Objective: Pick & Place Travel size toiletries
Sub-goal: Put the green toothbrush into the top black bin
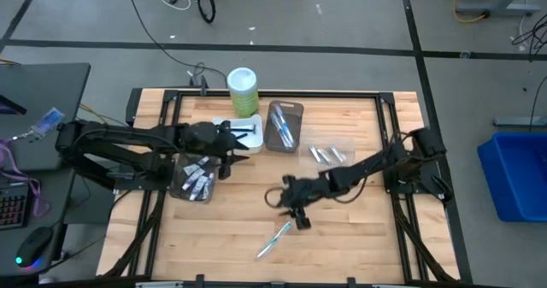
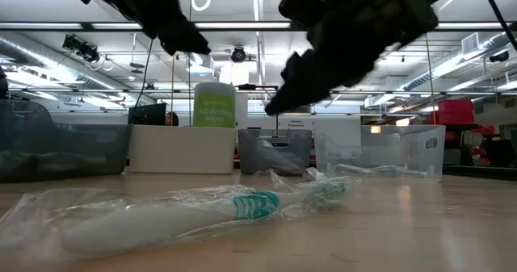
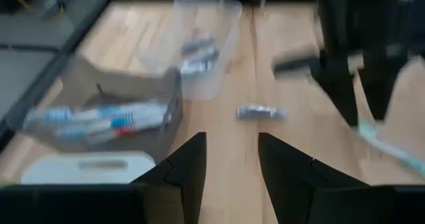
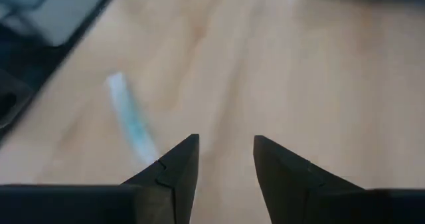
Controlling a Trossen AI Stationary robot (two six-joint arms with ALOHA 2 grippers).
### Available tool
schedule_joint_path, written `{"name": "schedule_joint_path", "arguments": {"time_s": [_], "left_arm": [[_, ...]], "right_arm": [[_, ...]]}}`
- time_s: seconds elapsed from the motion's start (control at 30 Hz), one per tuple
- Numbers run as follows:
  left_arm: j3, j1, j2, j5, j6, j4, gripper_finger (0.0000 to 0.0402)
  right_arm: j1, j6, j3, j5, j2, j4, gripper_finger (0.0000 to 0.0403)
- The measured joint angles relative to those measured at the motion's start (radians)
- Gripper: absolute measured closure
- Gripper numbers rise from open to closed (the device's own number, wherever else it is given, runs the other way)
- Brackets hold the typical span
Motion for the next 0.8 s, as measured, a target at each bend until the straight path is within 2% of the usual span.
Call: {"name": "schedule_joint_path", "arguments": {"time_s": [0.1, 0.2, 0.33, 0.53, 0.8], "left_arm": [[0.003, 0.0, 0.012, 0.0, 0.001, 0.04, 0.0256], [0.001, 0.0, 0.019, 0.0, -0.003, 0.051, 0.0256], [0.001, 0.0, 0.035, 0.0, -0.034, 0.044, 0.0255], [0.001, 0.0, 0.033, 0.0, -0.048, 0.042, 0.0255], [0.001, 0.0, 0.033, 0.016, -0.043, 0.038, 0.0255]], "right_arm": [[0.04, 0.064, 0.0, -0.07, 0.044, 0.002, 0.0251], [0.078, 0.156, 0.0, -0.093, 0.084, 0.021, 0.0246], [0.117, 0.182, 0.0, -0.078, 0.12, 0.085, 0.0227], [0.125, 0.141, 0.0, -0.002, 0.167, 0.078, 0.0202], [0.119, 0.133, 0.003, 0.022, 0.2, 0.074, 0.0214]]}}
